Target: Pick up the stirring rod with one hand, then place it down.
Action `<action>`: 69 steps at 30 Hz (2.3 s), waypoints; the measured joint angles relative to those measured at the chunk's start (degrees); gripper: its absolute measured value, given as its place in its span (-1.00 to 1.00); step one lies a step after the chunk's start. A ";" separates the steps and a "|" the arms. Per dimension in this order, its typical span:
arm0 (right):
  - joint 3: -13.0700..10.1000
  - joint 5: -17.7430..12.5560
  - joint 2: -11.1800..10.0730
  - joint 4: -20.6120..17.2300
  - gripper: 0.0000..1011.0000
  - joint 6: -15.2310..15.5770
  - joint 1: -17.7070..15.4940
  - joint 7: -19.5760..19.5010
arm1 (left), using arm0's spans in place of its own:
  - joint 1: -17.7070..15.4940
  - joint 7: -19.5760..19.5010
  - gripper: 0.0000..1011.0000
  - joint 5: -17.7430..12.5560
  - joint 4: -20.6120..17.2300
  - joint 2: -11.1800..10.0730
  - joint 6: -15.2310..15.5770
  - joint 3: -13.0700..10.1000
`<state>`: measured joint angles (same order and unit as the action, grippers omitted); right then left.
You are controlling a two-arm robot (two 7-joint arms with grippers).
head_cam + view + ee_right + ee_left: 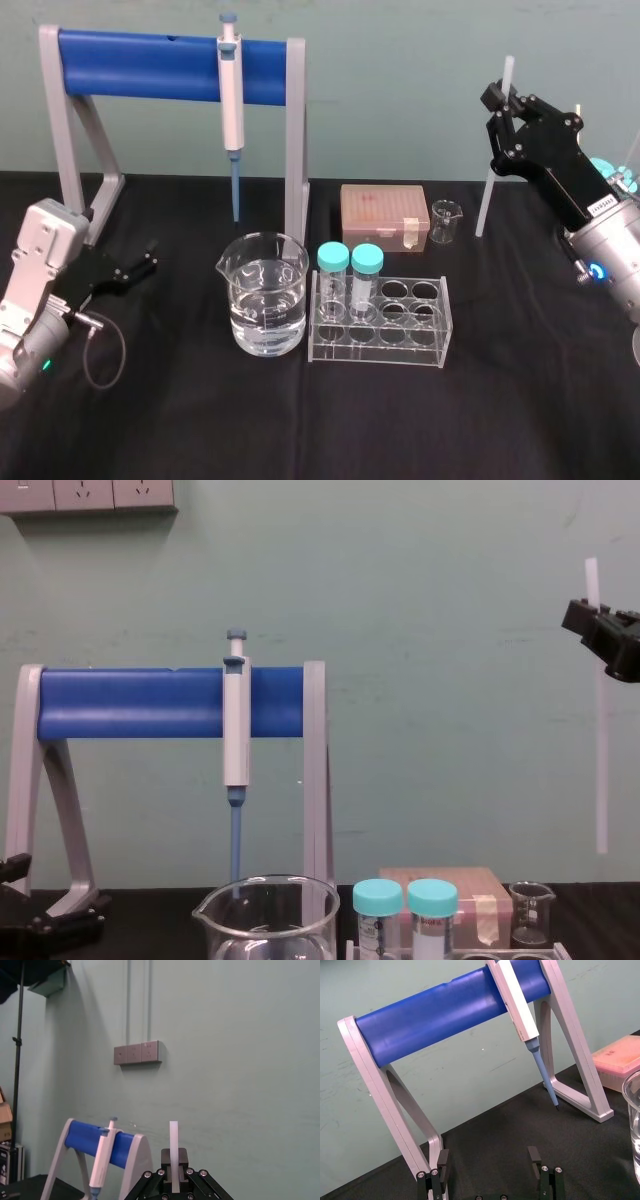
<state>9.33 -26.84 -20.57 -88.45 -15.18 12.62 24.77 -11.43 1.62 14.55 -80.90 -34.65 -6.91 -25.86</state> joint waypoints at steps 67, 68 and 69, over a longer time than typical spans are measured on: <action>1.25 0.51 0.60 1.75 -0.86 1.32 0.60 1.13 | 0.00 0.00 0.98 0.00 0.00 0.00 0.00 0.00; 1.29 0.52 0.63 1.78 -0.86 1.28 0.65 1.16 | 0.00 0.00 0.98 0.00 0.00 0.00 0.00 0.00; 1.36 0.51 0.65 1.80 -0.86 1.19 0.69 1.25 | 0.00 0.00 0.98 0.00 0.00 0.00 0.00 0.00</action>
<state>10.70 -26.33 -19.92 -86.64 -13.99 13.31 26.02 -11.43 1.62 14.55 -80.90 -34.65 -6.91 -25.86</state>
